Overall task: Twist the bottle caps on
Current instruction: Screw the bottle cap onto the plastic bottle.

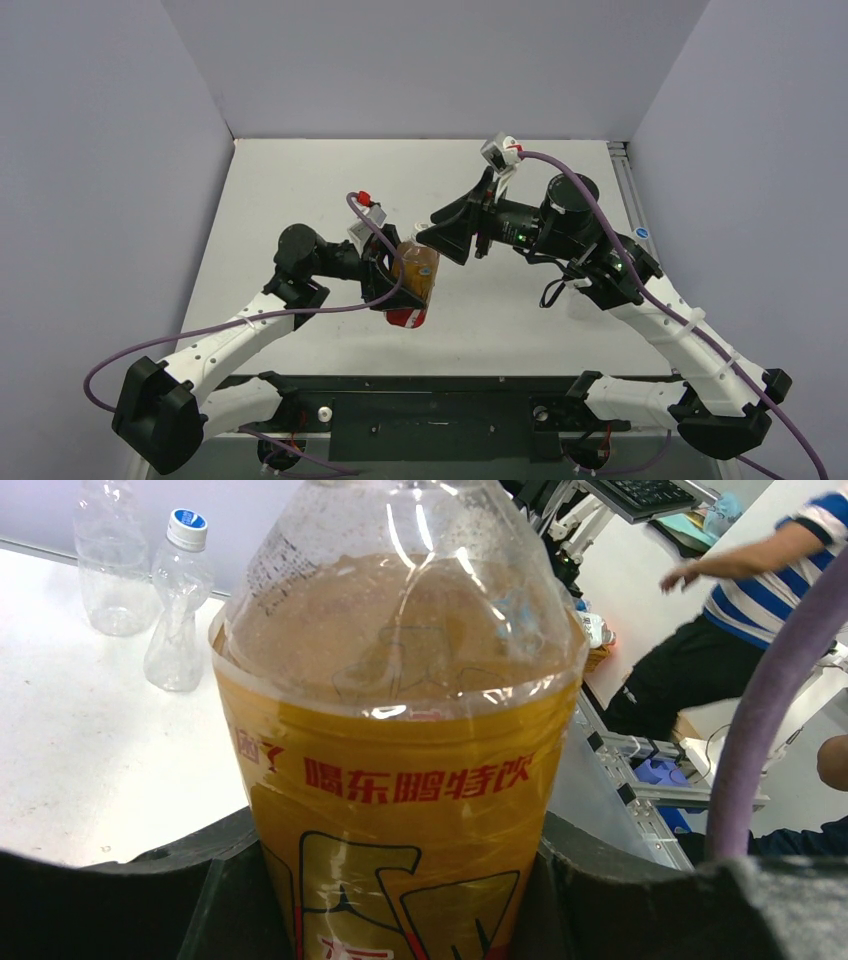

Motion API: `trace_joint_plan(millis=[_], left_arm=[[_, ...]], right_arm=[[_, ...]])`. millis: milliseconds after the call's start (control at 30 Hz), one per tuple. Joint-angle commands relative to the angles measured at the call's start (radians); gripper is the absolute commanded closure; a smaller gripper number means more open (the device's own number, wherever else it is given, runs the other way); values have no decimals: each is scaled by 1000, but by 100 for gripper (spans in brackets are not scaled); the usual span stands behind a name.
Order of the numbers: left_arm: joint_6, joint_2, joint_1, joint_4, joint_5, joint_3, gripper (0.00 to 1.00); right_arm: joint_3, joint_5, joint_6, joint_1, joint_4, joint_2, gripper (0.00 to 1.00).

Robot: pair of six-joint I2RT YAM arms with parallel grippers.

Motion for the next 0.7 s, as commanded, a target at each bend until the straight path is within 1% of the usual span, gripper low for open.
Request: trace_joint_plan(millis=[0, 100, 200, 333, 433, 467, 500, 600, 633, 667], left_arm=[[26, -1, -7, 5, 13, 54, 100], [33, 1, -8, -6, 11, 57, 100], [39, 4, -8, -13, 8, 59, 100], [43, 9, -8, -20, 2, 58, 100], [51, 7, -8, -27, -4, 57, 100], [54, 6, -8, -34, -10, 56, 100], [60, 6, -8, -37, -12, 56, 100], [80, 7, -8, -70, -36, 62, 100], [108, 7, -8, -88, -59, 73, 100], [131, 4, -8, -149, -90, 80, 100]], right_arm=[[22, -41, 6, -4, 51, 4, 47], [19, -42, 11, -5, 56, 6, 53], [20, -48, 16, -4, 61, 10, 55], [15, -35, 22, -3, 70, 9, 61], [13, -22, 27, -3, 67, 9, 74], [14, -20, 28, -2, 62, 9, 75], [16, -19, 25, -1, 56, 9, 80], [15, 9, 19, 11, 28, 5, 85], [19, 22, 18, 17, 8, 5, 88], [31, 54, 20, 20, -8, 7, 90]])
